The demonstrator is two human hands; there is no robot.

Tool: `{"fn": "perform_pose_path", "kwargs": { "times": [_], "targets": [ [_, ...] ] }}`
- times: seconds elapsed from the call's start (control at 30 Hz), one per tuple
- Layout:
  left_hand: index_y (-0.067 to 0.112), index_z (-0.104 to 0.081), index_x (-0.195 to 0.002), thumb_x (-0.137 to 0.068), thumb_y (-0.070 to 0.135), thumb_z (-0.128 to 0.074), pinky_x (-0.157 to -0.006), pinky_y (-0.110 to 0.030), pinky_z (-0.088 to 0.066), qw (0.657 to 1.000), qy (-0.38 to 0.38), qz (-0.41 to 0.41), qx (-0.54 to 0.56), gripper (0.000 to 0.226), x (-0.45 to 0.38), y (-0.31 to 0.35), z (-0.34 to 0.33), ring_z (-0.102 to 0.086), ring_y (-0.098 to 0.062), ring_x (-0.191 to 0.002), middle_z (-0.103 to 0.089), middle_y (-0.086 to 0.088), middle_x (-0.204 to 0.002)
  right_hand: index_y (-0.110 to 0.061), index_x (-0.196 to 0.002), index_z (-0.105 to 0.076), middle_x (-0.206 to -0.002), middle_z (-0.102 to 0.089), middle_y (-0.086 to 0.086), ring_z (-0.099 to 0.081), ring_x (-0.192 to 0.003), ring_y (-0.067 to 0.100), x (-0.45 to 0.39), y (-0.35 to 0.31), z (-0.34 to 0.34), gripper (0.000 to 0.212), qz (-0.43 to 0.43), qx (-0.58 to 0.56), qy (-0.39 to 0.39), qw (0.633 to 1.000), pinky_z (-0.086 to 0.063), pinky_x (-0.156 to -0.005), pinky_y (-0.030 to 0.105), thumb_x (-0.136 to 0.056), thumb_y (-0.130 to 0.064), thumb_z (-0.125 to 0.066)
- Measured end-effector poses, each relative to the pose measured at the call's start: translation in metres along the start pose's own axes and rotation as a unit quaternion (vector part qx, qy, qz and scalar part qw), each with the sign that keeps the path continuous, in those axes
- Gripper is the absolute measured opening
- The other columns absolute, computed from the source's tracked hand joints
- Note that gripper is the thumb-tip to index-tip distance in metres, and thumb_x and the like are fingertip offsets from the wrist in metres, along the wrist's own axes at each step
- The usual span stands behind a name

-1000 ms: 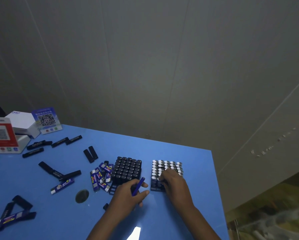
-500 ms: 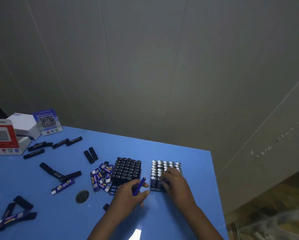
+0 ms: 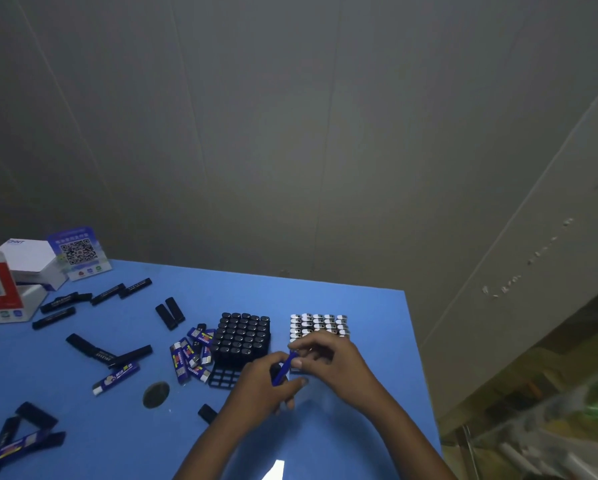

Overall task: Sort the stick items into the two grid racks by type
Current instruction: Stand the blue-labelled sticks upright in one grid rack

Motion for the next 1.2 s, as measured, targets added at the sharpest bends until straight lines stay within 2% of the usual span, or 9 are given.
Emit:
{"fn": "perform_pose_path", "kwargs": {
  "times": [0.07, 0.13, 0.3, 0.5, 0.67, 0.8, 0.97, 1.07, 1.2],
  "targets": [
    [0.024, -0.066, -0.103, -0.083, 0.026, -0.077, -0.049, -0.026, -0.045, 1.000, -0.010, 0.002, 0.003, 0.023, -0.001, 0.001, -0.004, -0.051, -0.022, -0.048, -0.068, -0.008, -0.059, -0.021, -0.101, -0.077, -0.097, -0.066, 0.007, -0.064, -0.081, 0.012, 0.002, -0.005, 0.003, 0.021, 0.023, 0.020, -0.006, 1.000, -0.052, -0.074, 0.022, -0.083, -0.011, -0.081],
    [0.026, -0.066, -0.108, -0.082, 0.027, -0.077, -0.050, -0.027, -0.046, 1.000, -0.019, 0.003, -0.001, 0.028, -0.002, 0.001, -0.007, -0.052, -0.022, -0.048, -0.069, -0.009, -0.061, -0.019, -0.100, -0.077, -0.099, -0.062, 0.007, -0.060, -0.080, 0.009, 0.003, -0.009, 0.005, 0.021, 0.036, 0.030, -0.021, 0.999, -0.047, -0.073, 0.017, -0.082, -0.008, -0.081],
    [0.023, -0.067, -0.102, -0.081, 0.029, -0.080, -0.051, -0.027, -0.045, 1.000, -0.027, 0.011, 0.007, 0.026, -0.004, 0.000, -0.010, -0.052, -0.020, -0.049, -0.070, -0.009, -0.062, -0.024, -0.087, -0.078, -0.083, -0.066, -0.002, -0.057, -0.073, 0.010, 0.000, -0.007, 0.018, 0.013, 0.024, 0.068, -0.051, 0.996, -0.045, -0.067, 0.020, -0.079, -0.015, -0.084],
    [0.021, -0.066, -0.097, -0.082, 0.023, -0.078, -0.054, -0.025, -0.045, 1.000, 0.015, 0.026, 0.003, 0.019, -0.010, -0.014, 0.006, -0.052, -0.010, -0.048, -0.065, -0.004, -0.055, -0.020, -0.078, -0.071, -0.075, -0.072, 0.001, -0.062, -0.072, 0.012, -0.008, 0.017, 0.052, 0.013, -0.055, 0.023, 0.003, 0.998, -0.050, -0.070, 0.030, -0.080, -0.014, -0.083],
    [0.022, -0.065, -0.099, -0.085, 0.019, -0.075, -0.065, -0.024, -0.049, 0.998, 0.041, 0.041, -0.024, 0.017, -0.015, -0.031, 0.013, -0.063, -0.006, -0.059, -0.063, -0.008, -0.060, -0.009, -0.105, -0.064, -0.082, -0.069, 0.004, -0.064, -0.077, 0.015, -0.003, 0.034, 0.062, 0.020, -0.099, -0.062, 0.011, 0.993, -0.050, -0.079, 0.030, -0.088, -0.002, -0.071],
    [0.025, -0.063, -0.101, -0.089, 0.015, -0.069, -0.067, -0.016, -0.048, 0.997, 0.046, 0.057, -0.025, 0.017, -0.021, -0.037, 0.011, -0.063, -0.002, -0.064, -0.068, -0.017, -0.078, -0.025, -0.124, -0.058, -0.086, -0.063, -0.001, -0.063, -0.079, 0.014, -0.002, 0.043, 0.058, 0.047, -0.096, -0.055, 0.009, 0.994, -0.049, -0.078, 0.023, -0.089, 0.006, -0.064],
    [0.025, -0.063, -0.102, -0.093, 0.008, -0.059, -0.072, -0.018, -0.049, 0.996, 0.043, 0.079, -0.002, 0.019, -0.028, -0.041, 0.006, -0.066, -0.001, -0.073, -0.072, 0.000, -0.078, -0.043, -0.141, -0.046, -0.091, -0.052, 0.004, -0.054, -0.076, 0.016, -0.006, 0.040, 0.051, 0.072, -0.042, 0.032, -0.008, 0.999, -0.053, -0.085, 0.031, -0.089, 0.006, -0.059],
    [0.024, -0.064, -0.100, -0.094, 0.005, -0.057, -0.075, -0.018, -0.049, 0.996, 0.044, 0.078, 0.009, 0.021, -0.029, -0.041, 0.005, -0.066, -0.005, -0.078, -0.072, 0.009, -0.079, -0.041, -0.133, -0.051, -0.094, -0.052, 0.015, -0.052, -0.071, 0.015, -0.011, 0.037, 0.045, 0.067, -0.023, 0.071, -0.005, 0.997, -0.052, -0.080, 0.033, -0.085, 0.005, -0.060],
    [0.025, -0.065, -0.099, -0.094, 0.003, -0.054, -0.068, -0.021, -0.046, 0.996, 0.045, 0.079, 0.002, 0.025, -0.029, -0.045, 0.006, -0.061, -0.007, -0.073, -0.072, 0.012, -0.080, -0.037, -0.109, -0.053, -0.087, -0.061, 0.006, -0.062, -0.069, 0.021, -0.015, 0.037, 0.046, 0.047, -0.028, 0.134, 0.040, 0.990, -0.055, -0.073, 0.041, -0.083, -0.001, -0.067]
  ]
}}
Point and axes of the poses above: each hand's wrist, its own x-axis away from the middle knuckle, its own z-axis out of the back of the hand, y = z × x, the point moved 7 cm from there along -x, towards the middle knuckle
